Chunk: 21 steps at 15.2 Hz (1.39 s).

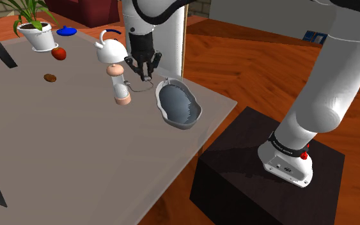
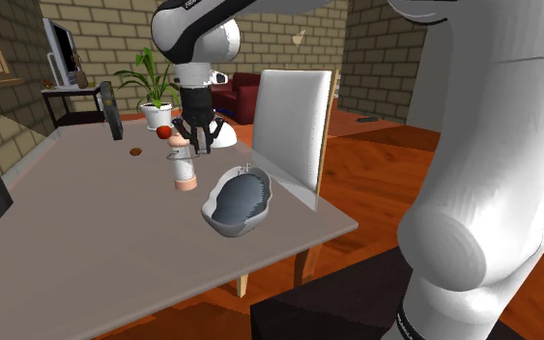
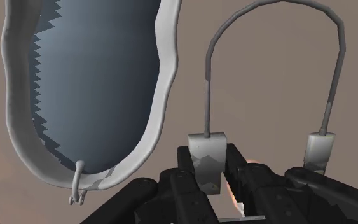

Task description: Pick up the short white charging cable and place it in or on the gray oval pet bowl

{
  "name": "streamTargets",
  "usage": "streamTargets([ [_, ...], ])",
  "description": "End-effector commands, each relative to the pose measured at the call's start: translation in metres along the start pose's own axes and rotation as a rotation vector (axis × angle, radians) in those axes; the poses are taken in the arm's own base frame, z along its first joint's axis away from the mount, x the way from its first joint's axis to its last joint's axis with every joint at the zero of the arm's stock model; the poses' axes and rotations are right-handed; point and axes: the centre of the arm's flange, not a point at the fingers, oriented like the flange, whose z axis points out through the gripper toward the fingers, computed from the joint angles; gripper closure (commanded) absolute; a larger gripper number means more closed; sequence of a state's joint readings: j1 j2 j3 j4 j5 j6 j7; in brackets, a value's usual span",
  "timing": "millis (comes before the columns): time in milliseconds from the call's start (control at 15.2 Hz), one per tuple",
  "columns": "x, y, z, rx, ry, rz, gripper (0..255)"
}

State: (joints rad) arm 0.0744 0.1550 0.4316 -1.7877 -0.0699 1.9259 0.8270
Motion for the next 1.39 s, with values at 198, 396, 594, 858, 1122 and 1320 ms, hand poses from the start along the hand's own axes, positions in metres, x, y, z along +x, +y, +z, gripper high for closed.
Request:
streamTargets([
  [198,-0.021,0.063,-0.001,0.000,0.000,0.000,255],
  [396,-0.032,0.101,-0.002,0.000,0.000,0.000,255],
  [594,-0.046,0.147,-0.003,0.000,0.000,0.000,255],
  [858,-0.046,0.147,0.019,0.000,0.000,0.000,255],
  [1122,-0.046,0.146,0.040,0.000,0.000,0.000,255],
  [1320,-0.046,0.146,0.055,0.000,0.000,0.000,255],
])
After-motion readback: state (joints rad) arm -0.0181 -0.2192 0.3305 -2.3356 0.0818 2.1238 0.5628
